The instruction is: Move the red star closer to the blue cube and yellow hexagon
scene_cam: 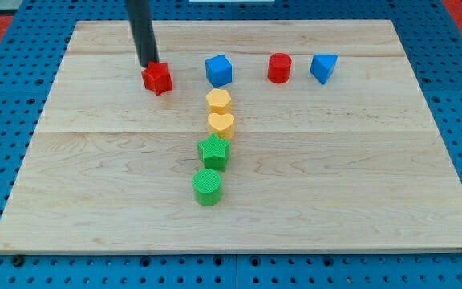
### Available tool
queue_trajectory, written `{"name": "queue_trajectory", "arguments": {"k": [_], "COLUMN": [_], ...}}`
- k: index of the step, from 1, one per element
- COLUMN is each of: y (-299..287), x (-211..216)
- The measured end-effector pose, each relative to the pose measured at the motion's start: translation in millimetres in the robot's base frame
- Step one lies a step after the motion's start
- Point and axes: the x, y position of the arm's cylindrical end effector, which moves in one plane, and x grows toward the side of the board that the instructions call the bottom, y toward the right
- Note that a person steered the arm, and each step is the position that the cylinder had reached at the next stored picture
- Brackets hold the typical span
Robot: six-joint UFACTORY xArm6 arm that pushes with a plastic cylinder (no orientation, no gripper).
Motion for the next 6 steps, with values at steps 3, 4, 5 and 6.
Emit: {"name": "queue_trajectory", "arguments": {"k": [3, 4, 5, 6], "y": [-10.9, 29.1, 15.7, -1.5], "x": [66.8, 62.0, 56.3, 43.6]}}
